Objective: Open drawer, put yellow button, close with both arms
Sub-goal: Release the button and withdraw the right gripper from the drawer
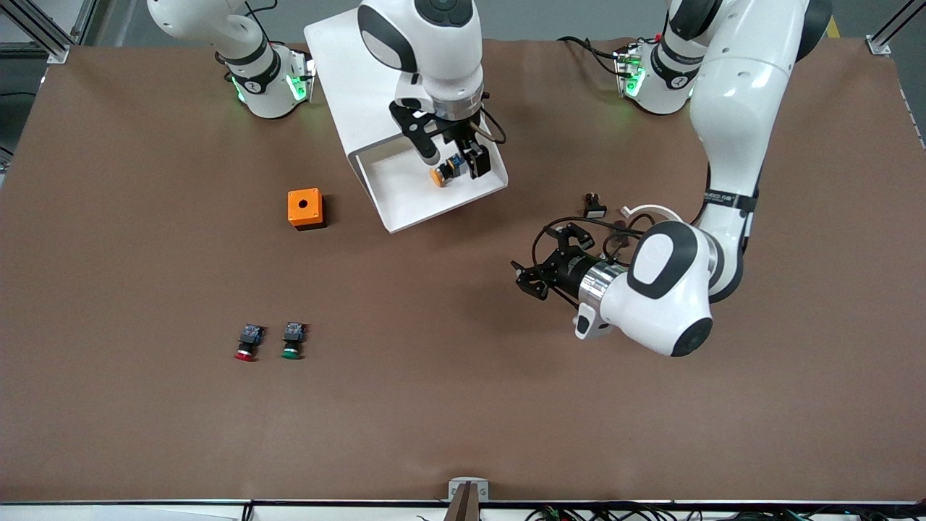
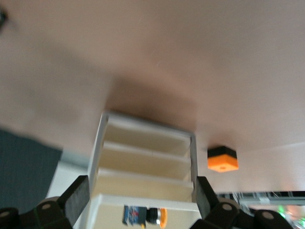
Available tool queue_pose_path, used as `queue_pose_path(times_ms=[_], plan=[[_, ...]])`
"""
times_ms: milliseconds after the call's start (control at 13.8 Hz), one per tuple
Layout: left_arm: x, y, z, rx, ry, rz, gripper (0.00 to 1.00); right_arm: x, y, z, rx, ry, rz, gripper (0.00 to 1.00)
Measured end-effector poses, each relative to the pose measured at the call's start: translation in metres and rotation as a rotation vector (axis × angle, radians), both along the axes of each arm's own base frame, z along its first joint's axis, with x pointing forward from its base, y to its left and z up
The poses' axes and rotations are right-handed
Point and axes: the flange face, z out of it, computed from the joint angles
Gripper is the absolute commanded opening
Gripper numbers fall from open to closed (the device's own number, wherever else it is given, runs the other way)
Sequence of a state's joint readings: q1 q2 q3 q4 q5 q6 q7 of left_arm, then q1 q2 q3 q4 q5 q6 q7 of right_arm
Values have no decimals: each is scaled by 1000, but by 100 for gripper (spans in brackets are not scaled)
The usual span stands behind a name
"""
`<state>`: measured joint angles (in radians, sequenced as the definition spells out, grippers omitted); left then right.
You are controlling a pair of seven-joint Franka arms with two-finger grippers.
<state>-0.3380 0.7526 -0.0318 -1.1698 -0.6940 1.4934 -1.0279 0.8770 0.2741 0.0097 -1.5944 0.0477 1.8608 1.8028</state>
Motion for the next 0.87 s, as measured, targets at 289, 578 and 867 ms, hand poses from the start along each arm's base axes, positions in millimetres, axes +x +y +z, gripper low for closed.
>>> queue_pose_path(times_ms=[289,578,867], plan=[[-1,1,75,104,-279,-97,99,66,-87,44,-50,103,257,100],[-18,-40,81,231,-437,-205,99,128,-215,80,-17,155,506,100],[-30,-71,77,301,-521,-218,99,165,-348,97,-4,173,742,100]])
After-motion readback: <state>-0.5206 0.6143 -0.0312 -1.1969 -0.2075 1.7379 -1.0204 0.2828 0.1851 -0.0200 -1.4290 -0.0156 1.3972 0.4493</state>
